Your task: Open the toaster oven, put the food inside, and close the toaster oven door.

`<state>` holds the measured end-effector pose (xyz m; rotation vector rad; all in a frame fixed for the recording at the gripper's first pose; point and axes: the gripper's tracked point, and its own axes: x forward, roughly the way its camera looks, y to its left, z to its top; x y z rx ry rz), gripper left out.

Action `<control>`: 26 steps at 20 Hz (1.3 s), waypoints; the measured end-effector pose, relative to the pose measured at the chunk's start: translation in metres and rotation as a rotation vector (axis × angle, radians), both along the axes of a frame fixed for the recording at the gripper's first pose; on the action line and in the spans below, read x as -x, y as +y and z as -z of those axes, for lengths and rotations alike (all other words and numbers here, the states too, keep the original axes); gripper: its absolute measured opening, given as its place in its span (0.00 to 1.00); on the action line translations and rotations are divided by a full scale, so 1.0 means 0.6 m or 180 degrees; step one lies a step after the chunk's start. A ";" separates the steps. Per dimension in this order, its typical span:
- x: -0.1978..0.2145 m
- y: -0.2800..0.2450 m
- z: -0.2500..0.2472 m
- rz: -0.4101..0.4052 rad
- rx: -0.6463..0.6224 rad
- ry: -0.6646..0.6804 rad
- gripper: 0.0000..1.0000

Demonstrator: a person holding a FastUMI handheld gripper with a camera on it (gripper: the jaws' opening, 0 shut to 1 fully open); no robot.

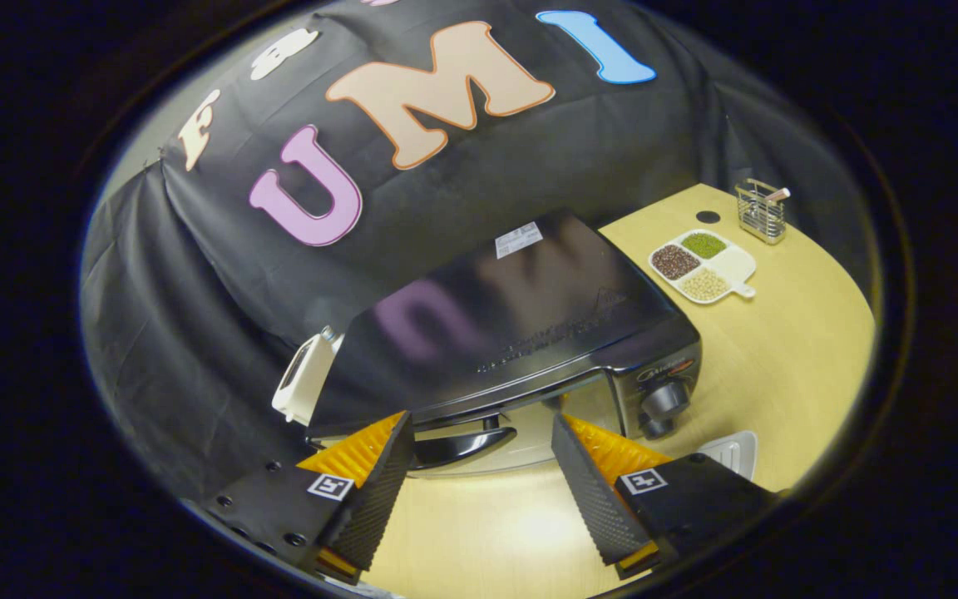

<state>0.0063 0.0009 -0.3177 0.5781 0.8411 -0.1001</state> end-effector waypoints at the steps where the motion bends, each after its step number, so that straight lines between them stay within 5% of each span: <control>1: 0.000 0.000 0.001 0.0004 -0.0005 0.0002 1.00; 10: 0.010 -0.057 -0.075 -0.0017 0.0364 -0.0341 0.99; 18: -0.047 -0.167 -0.344 0.0304 0.0729 -0.1332 0.99; 26: -0.054 -0.222 -0.576 0.0200 0.1444 -0.2012 0.99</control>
